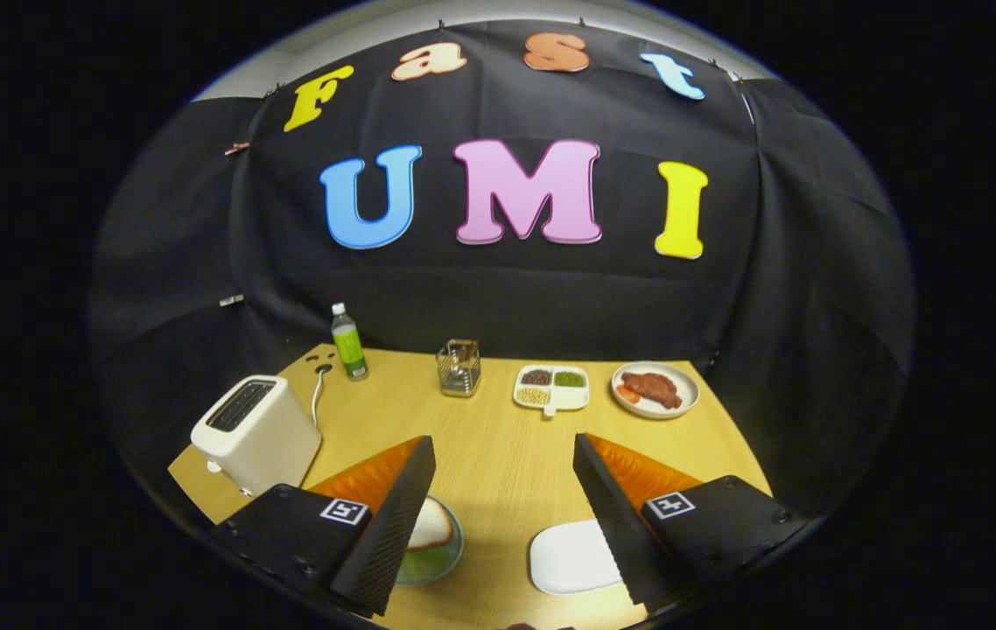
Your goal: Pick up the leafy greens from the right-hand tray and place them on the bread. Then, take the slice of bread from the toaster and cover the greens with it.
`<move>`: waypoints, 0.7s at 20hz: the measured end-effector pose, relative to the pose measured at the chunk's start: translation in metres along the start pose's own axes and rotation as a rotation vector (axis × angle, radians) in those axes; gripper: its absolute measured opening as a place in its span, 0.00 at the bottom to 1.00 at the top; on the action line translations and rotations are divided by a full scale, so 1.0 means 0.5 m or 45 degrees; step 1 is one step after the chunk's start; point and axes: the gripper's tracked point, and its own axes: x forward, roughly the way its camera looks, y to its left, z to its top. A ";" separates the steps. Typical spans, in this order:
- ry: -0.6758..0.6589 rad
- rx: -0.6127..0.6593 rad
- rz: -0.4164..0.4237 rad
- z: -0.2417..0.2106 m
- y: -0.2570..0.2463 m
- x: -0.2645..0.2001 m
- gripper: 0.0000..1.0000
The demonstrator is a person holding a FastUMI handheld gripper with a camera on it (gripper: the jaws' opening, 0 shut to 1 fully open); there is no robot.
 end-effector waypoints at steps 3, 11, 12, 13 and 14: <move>-0.153 -0.003 -0.068 0.081 -0.024 -0.044 0.99; -0.290 -0.098 -0.210 0.090 -0.066 -0.173 0.98; -0.261 -0.094 -0.214 0.074 -0.064 -0.178 0.98; -0.234 -0.089 -0.219 0.059 -0.064 -0.183 0.98; -0.215 -0.081 -0.232 0.049 -0.068 -0.184 0.98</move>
